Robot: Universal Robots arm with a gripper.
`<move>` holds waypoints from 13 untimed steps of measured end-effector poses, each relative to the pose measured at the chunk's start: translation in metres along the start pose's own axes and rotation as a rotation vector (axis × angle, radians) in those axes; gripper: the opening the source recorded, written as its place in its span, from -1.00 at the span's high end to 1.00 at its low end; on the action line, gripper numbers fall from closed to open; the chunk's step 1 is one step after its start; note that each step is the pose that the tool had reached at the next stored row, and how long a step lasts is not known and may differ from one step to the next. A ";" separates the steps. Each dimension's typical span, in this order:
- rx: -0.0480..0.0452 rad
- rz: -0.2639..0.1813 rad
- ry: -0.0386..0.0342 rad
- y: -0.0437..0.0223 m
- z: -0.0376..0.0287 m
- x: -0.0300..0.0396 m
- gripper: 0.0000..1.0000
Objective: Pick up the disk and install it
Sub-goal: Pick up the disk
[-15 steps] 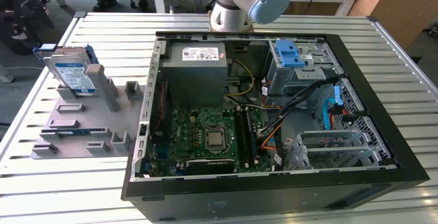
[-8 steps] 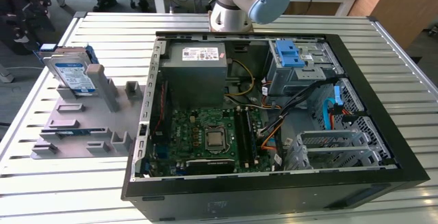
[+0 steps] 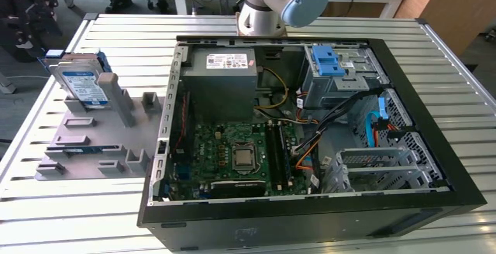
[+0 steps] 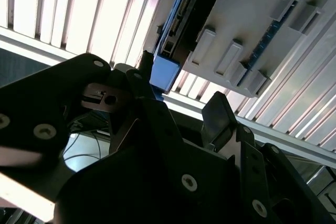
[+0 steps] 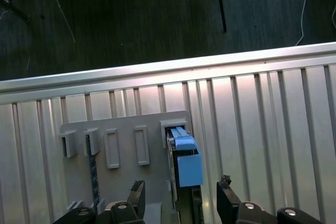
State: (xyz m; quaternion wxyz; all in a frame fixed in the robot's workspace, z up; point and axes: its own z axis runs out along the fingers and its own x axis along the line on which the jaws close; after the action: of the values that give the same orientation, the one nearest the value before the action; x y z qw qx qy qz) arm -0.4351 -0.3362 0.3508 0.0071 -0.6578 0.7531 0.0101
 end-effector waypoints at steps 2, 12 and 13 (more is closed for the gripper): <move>-0.0001 0.000 0.0000 0.0002 0.0013 0.0001 -0.29; -0.0003 -0.001 0.0002 0.0030 0.0102 -0.0021 -0.29; -0.0003 -0.001 0.0001 0.0034 0.0114 -0.0022 -0.29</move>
State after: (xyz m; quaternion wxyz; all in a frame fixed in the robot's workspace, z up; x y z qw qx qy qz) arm -0.4382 -0.3333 0.3395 0.0069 -0.6580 0.7529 0.0102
